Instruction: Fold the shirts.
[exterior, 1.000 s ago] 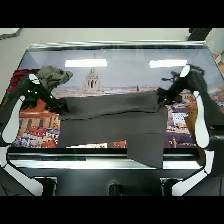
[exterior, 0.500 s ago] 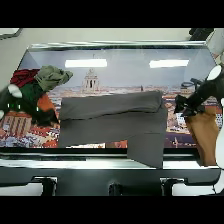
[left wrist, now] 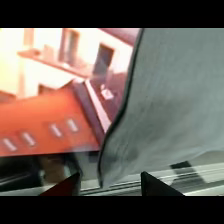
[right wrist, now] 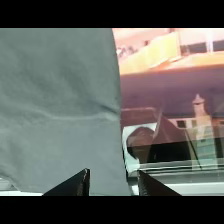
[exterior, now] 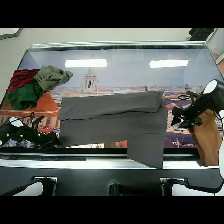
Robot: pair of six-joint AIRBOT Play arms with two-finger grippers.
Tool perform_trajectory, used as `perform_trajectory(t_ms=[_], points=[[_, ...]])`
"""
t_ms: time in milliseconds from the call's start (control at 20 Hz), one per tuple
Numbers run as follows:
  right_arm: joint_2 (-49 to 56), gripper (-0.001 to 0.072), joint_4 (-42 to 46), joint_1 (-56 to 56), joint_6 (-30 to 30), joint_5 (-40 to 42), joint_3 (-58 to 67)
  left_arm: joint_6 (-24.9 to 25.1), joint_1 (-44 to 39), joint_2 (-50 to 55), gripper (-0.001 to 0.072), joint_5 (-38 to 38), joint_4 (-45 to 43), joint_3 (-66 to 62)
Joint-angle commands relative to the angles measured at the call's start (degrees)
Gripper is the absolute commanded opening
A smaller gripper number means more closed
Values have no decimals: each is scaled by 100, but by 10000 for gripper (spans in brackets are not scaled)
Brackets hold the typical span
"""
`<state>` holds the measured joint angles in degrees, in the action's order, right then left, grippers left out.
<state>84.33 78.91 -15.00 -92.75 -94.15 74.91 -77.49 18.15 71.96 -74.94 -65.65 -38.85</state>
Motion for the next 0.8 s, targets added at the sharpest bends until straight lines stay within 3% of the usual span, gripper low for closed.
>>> perform_trajectory(t_ms=[0,150,250,300,550,750], points=[[-33,408,-31,-2,46,-57,-79,39,22,-37,384,498,402,308],[-306,417,-26,-4,136,199,-555,37,22,-37,275,754,599,363],[-570,435,-31,-4,177,503,-1213,39,22,-37,57,859,695,387],[-671,436,-55,-4,199,658,-1574,42,22,-35,29,866,721,396],[-708,443,-905,-2,647,1449,-2806,116,24,-39,28,791,721,393],[-708,443,-911,-4,640,2076,-3305,140,24,-83,28,791,721,393]])
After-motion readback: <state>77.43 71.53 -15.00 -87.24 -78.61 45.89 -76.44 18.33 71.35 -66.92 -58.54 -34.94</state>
